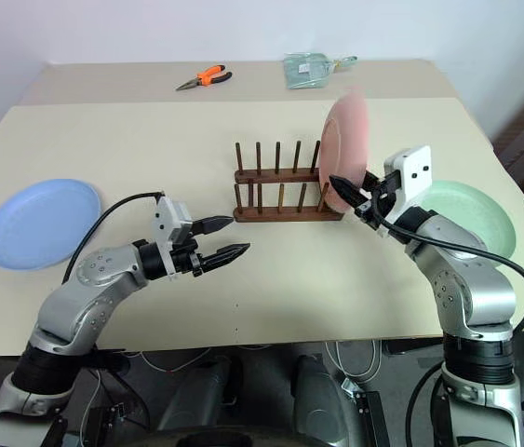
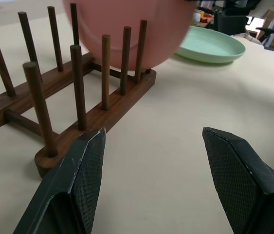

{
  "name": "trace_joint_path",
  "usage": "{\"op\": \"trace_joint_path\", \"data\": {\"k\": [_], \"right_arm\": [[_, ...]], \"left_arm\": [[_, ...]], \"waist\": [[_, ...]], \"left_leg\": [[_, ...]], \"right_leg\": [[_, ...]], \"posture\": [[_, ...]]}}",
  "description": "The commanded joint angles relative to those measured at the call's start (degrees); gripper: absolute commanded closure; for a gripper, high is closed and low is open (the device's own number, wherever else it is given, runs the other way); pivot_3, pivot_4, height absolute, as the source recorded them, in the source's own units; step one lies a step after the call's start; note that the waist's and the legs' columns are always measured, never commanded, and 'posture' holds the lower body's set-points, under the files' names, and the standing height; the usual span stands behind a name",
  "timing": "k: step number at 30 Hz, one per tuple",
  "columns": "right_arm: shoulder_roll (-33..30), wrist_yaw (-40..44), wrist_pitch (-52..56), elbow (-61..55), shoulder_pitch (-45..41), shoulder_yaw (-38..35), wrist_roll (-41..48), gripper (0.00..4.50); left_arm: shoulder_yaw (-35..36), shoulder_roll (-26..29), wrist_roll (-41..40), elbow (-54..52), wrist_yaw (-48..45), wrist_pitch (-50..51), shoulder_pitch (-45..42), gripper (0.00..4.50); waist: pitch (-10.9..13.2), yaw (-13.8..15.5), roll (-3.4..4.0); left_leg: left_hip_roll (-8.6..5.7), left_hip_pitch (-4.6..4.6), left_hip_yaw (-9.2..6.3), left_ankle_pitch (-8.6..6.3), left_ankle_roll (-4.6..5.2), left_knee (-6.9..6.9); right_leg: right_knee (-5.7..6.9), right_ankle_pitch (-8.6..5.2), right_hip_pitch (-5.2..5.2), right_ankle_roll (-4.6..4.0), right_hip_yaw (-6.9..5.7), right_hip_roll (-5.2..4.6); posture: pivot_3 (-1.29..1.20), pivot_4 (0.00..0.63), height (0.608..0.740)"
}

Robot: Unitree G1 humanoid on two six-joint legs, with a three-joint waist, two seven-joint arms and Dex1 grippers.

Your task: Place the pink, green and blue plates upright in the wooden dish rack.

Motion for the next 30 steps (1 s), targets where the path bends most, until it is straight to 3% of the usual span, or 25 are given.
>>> {"op": "trace_joint_path", "data": {"k": [1,11,15,18,21,24,28,30], "right_arm": [[-3.35,1.97,-5.59,-0.93,0.20,0.16,-4.06,1.33],[-15.72,11.98,-4.06,-6.13,13.02,-11.32,-0.56,1.33],[-21.06,10.21,-8.27,-0.77,21.05,-8.76,-13.12,1.33],[-22.10,4.23,-9.84,6.04,21.49,-3.99,-22.38,1.33],[-20.77,1.90,-8.78,8.90,20.46,-1.70,-24.92,1.33],[-18.58,-2.16,-7.77,12.26,17.98,0.88,-27.95,2.20],[-18.07,-3.92,-9.79,13.05,16.14,3.39,-31.46,4.31],[-18.39,-4.84,-11.24,12.70,15.15,3.78,-32.96,4.42]], "left_arm": [[0.19,0.01,0.15,-2.34,-0.49,-0.22,-0.24,1.23],[0.79,0.79,-0.01,-1.88,-1.48,-0.09,0.31,1.23],[-0.11,0.59,0.77,-0.27,-2.49,-0.65,-0.89,1.23],[-0.70,0.08,1.41,0.78,-3.16,-1.01,-1.86,1.23],[-1.02,-0.33,1.94,1.17,-3.47,-1.18,-2.29,1.23],[-1.05,-0.48,2.31,1.21,-3.67,-1.20,-2.36,1.23],[-0.88,-0.17,2.76,0.96,-3.73,-1.45,-1.76,1.23],[-0.81,0.00,2.96,0.85,-3.68,-1.54,-1.45,1.23]], "waist": [[0.00,0.00,0.01],[0.00,1.21,0.00],[-0.01,1.25,0.00],[-0.02,1.00,0.02],[-0.04,1.02,0.09],[-0.05,0.93,0.09],[-0.07,1.14,0.13],[-0.07,1.14,0.12]], "left_leg": [[0.00,0.00,0.00,0.00,0.00,0.01],[0.00,0.00,0.04,-0.02,0.06,0.10],[0.01,0.07,0.03,-0.03,0.08,0.17],[0.00,0.10,0.10,-0.03,0.08,0.24],[0.01,0.12,0.13,-0.03,0.08,0.23],[0.03,0.13,0.13,-0.03,0.08,0.21],[0.01,0.13,0.12,-0.02,0.09,0.29],[0.00,0.13,0.13,-0.02,0.09,0.31]], "right_leg": [[0.00,0.00,0.00,0.00,0.00,0.01],[0.00,0.00,0.08,0.02,-0.06,0.15],[-0.03,-0.01,0.22,0.01,-0.07,0.16],[-0.06,-0.01,0.25,0.00,-0.05,0.18],[-0.03,-0.01,0.24,0.00,-0.02,0.21],[-0.02,-0.01,0.23,0.01,0.00,0.26],[0.00,-0.01,0.27,0.01,-0.02,0.26],[0.00,-0.01,0.28,0.02,-0.02,0.26]], "posture": [[0.00,0.150,0.738],[0.00,0.150,0.738],[0.00,0.150,0.738],[0.00,0.150,0.738],[0.00,0.150,0.738],[0.00,0.150,0.738],[0.00,0.150,0.738],[0.00,0.150,0.738]]}}
